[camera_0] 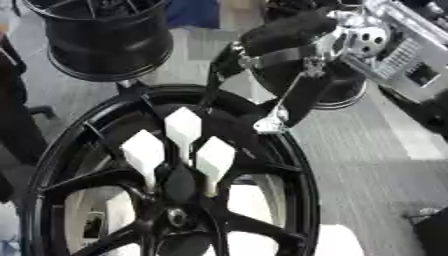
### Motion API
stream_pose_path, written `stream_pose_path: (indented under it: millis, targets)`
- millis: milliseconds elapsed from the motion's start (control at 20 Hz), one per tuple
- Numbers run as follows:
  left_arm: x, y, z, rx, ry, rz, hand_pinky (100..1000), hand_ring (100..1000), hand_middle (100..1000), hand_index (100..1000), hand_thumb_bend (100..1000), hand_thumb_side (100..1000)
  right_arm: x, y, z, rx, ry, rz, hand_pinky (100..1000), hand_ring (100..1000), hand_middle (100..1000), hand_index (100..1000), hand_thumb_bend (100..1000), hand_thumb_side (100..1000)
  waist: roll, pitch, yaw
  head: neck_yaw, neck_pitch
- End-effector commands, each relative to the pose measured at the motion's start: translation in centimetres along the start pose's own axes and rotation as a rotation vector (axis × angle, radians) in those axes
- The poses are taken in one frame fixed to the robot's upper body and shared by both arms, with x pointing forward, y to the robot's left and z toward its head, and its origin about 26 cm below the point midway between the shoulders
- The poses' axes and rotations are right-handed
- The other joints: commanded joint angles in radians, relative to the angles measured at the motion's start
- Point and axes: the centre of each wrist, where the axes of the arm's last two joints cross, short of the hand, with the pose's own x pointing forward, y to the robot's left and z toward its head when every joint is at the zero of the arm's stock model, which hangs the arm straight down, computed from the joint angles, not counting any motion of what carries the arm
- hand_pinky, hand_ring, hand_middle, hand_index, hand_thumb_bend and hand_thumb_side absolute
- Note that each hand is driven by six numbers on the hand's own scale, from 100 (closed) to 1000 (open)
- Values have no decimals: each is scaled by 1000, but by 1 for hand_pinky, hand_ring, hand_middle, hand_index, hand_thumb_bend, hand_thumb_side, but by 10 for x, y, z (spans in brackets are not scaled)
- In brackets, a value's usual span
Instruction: Pull the pin out of the wheel hub.
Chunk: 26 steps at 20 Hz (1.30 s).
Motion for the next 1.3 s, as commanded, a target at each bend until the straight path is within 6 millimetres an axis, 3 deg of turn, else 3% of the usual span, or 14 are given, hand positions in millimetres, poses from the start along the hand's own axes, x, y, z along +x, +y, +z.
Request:
stream_pose_path:
  millis: [50, 700, 1000, 1150, 1300]
  targets:
    - [5, 4, -2, -10, -18, -18, 809, 771, 660, 812, 100, 649, 10, -8, 3, -17, 22, 29, 874, 868, 770, 845, 174, 346, 8, -18, -3, 13, -11]
    - [3, 4, 0, -13, -11, -17, 809, 770, 659, 811, 100, 653, 37, -7, -1, -17, 51, 30, 875, 873, 785, 853, 210, 328, 13, -6, -10, 38, 1]
    - [2, 4, 0, -14, -7, -19, 808, 770, 662, 811, 100, 655, 46, -7, -2, 6, 85, 37, 883, 877, 781, 856, 294, 327, 12, -3, -14, 46, 14]
    - [2, 5, 1, -12, -5, -20, 808, 769, 663, 811, 100, 657, 50, -6, -2, 35, 102, 59, 893, 886, 786, 861, 382, 317, 11, -1, -18, 53, 23]
    - [2, 5, 1, -12, -5, -19, 809, 769, 663, 810, 100, 658, 52, -4, -2, 68, 110, 83, 895, 889, 791, 858, 398, 328, 10, 2, -21, 58, 28]
